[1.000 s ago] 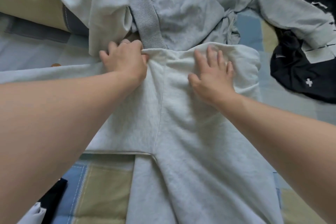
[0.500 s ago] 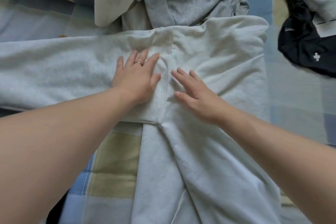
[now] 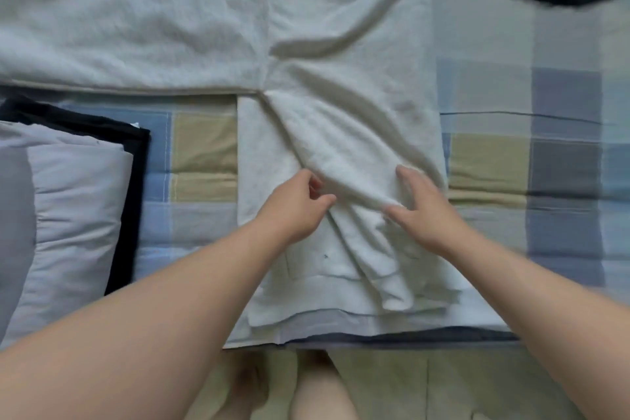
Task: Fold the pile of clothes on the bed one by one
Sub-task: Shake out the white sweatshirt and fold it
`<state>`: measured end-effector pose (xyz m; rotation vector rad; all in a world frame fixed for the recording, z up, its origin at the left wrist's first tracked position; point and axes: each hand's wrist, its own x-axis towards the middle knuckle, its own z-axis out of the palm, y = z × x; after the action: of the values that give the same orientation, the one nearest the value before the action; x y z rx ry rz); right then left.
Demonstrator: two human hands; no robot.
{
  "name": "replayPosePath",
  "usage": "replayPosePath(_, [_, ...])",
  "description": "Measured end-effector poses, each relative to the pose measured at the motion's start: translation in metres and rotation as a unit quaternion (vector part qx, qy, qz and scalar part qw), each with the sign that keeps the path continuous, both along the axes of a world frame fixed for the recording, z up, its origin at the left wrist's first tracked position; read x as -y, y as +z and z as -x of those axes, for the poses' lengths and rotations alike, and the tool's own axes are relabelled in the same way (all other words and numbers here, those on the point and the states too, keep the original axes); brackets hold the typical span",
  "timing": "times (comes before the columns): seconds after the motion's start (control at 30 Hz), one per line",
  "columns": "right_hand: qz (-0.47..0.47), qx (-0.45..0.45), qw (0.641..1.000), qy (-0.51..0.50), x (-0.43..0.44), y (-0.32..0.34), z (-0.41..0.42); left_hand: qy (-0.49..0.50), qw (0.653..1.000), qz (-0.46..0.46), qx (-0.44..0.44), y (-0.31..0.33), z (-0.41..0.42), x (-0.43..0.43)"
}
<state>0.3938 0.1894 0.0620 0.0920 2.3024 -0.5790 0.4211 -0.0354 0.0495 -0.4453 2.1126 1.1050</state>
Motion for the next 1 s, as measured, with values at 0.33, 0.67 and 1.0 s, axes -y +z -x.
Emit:
replayPosePath(0.33, [-0.09, 0.004, 0.995, -0.052, -0.079, -0.018, -0.114, -0.094, 0.994, -0.046, -0.026, -0.011, -0.107, -0.093])
replayPosePath(0.67, [0.068, -0.049, 0.988, -0.129, -0.123, -0.034, -0.132, -0.161, 0.93, 0.205, -0.258, -0.027, -0.117, -0.143])
replayPosePath(1.0, [0.018, -0.154, 0.987, 0.043, -0.092, -0.01, -0.162, -0.044, 0.941, 0.309, -0.133, 0.013, -0.176, -0.029])
